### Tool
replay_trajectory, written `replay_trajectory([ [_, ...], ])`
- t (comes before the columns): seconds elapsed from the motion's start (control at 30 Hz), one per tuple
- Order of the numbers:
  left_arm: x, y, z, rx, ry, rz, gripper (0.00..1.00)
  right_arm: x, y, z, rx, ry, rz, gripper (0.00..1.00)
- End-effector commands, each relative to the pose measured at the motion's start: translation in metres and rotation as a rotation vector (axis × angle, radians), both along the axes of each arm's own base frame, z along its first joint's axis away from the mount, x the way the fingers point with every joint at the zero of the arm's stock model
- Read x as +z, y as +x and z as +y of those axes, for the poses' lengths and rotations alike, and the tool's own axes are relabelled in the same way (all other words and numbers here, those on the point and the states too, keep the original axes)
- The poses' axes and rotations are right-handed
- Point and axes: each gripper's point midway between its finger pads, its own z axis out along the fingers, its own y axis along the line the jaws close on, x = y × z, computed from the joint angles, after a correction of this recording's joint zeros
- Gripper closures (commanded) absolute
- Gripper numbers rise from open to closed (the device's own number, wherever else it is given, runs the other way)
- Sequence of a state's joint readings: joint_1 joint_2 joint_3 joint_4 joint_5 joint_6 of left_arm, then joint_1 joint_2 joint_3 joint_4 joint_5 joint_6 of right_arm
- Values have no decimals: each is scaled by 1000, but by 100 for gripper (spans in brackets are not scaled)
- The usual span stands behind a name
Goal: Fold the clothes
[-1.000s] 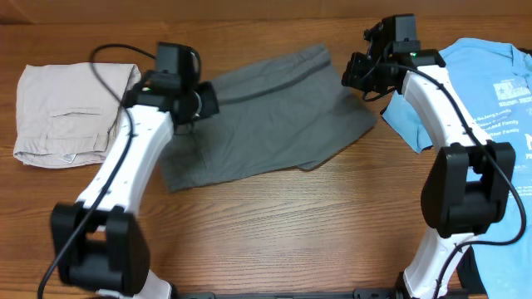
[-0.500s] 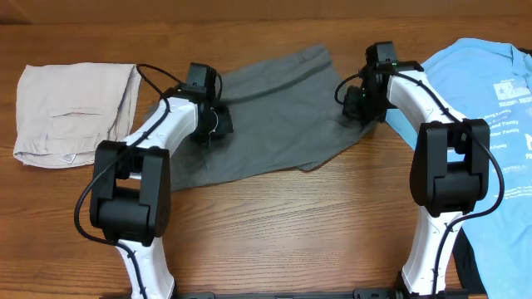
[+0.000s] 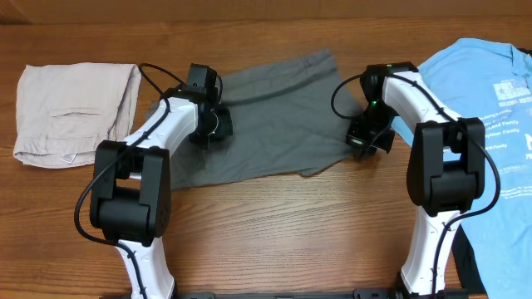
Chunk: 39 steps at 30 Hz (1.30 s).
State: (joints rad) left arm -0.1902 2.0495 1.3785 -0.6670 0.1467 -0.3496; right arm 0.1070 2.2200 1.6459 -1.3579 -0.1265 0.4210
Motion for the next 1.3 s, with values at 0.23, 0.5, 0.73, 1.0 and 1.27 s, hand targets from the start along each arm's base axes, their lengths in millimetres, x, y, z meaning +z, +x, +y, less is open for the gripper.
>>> replay_trajectory([
  [0.23, 14, 1, -4, -64, -5, -35, 96, 73, 47, -11, -46, 3, -283, 88],
  [0.5, 126, 28, -13, -48, -77, -273, 94, 71, 76, -31, 12, 90, -409, 57],
  [0.73, 171, -2, -7, -35, -83, -281, 78, 60, 102, -33, 45, 89, -491, 55],
  [1.0, 153, -31, 10, -14, 8, -144, 67, 28, 112, -36, 74, 60, -476, 55],
  [1.27, 151, -36, 12, -12, 15, -125, 51, -3, 94, -34, 68, 75, -359, 55],
])
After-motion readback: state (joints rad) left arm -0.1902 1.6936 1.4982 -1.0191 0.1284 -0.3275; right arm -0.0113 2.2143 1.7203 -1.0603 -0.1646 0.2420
